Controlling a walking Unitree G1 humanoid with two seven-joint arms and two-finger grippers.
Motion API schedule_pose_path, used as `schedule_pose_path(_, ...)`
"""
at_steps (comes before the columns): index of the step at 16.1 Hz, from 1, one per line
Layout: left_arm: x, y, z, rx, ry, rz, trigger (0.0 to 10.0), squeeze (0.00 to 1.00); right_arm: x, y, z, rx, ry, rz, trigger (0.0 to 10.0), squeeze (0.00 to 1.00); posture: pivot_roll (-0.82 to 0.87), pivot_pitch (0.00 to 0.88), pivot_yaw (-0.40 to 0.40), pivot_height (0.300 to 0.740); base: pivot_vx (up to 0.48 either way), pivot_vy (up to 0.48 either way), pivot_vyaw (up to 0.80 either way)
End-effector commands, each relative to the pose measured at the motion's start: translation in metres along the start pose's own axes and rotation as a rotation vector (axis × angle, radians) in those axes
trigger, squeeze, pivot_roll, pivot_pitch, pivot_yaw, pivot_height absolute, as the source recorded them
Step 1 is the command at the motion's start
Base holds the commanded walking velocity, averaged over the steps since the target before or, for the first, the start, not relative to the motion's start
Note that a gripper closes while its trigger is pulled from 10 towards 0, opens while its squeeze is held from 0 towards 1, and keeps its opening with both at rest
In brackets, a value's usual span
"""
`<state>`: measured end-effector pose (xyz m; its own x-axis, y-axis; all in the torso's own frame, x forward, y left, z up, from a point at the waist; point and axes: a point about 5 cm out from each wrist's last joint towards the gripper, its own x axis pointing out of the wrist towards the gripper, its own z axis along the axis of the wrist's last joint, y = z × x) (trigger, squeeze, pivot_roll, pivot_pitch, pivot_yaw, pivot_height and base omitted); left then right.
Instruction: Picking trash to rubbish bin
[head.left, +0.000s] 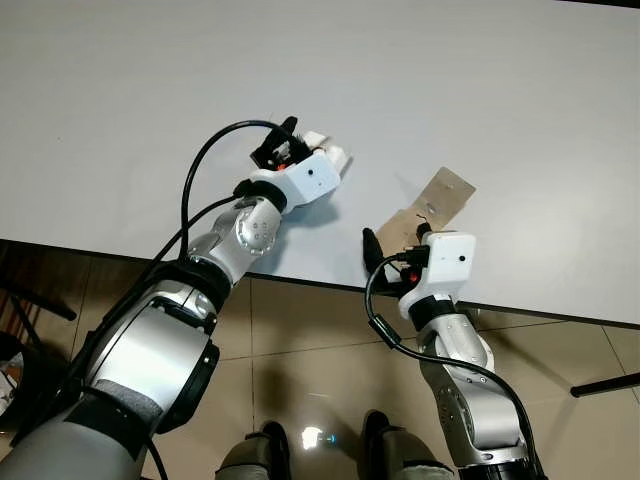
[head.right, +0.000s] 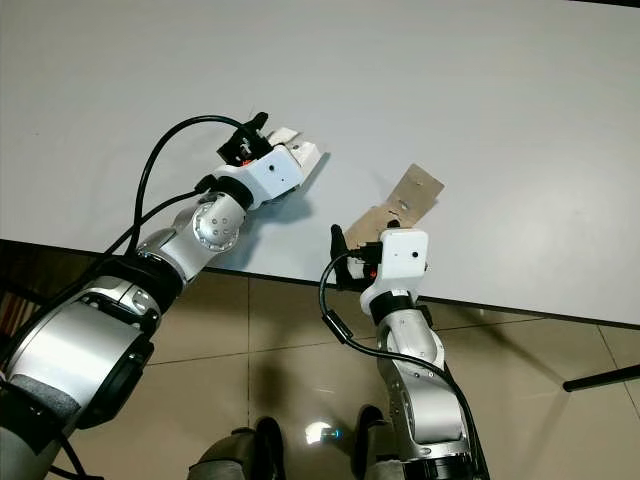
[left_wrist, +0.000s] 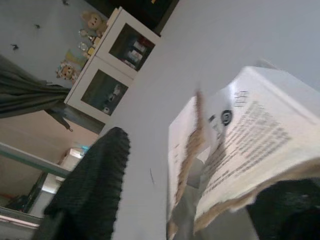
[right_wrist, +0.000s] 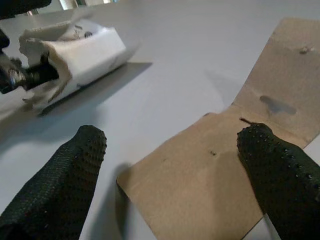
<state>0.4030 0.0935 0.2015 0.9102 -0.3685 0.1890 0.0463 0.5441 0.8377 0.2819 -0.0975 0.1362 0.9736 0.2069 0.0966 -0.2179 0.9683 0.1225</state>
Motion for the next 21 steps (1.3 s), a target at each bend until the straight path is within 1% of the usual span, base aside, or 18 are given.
schedule_pose_path(1, -0.0008, -0.0017, -0.0032, -0.009, 0.025, -0.012, 0.0, 0.00, -0.0035, 0.0014, 0.0007, 0.010, 0.001, 0.012, 10.0, 0.00, -0.15, 0.266, 0.037, 0.740, 0.000, 0.000, 0.00)
schedule_pose_path(6, -0.0042, -0.0099, -0.0051, 0.003, 0.019, -0.057, 0.0, 0.00, -0.0028, 0.0006, 0.0004, 0.012, 0.004, 0.015, 10.0, 0.00, -0.15, 0.264, 0.036, 0.740, 0.000, 0.000, 0.00)
schedule_pose_path(18, -0.0058, -0.0110, -0.0075, 0.012, 0.026, -0.058, 0.0, 0.00, 0.0009, 0.0005, 0.0010, 0.011, 0.010, 0.026, 10.0, 0.00, -0.14, 0.259, 0.027, 0.740, 0.000, 0.000, 0.00)
schedule_pose_path(20, -0.0050, -0.0102, -0.0062, 0.020, 0.020, -0.050, 0.0, 0.00, 0.0026, -0.0001, 0.0010, 0.010, 0.008, 0.027, 10.0, 0.00, -0.13, 0.253, 0.027, 0.740, 0.000, 0.000, 0.00)
schedule_pose_path(21, -0.0041, -0.0074, -0.0054, 0.036, 0.016, -0.028, 0.0, 0.00, 0.0042, -0.0001, 0.0012, 0.009, 0.007, 0.028, 10.0, 0.00, -0.13, 0.243, 0.029, 0.740, 0.000, 0.000, 0.00)
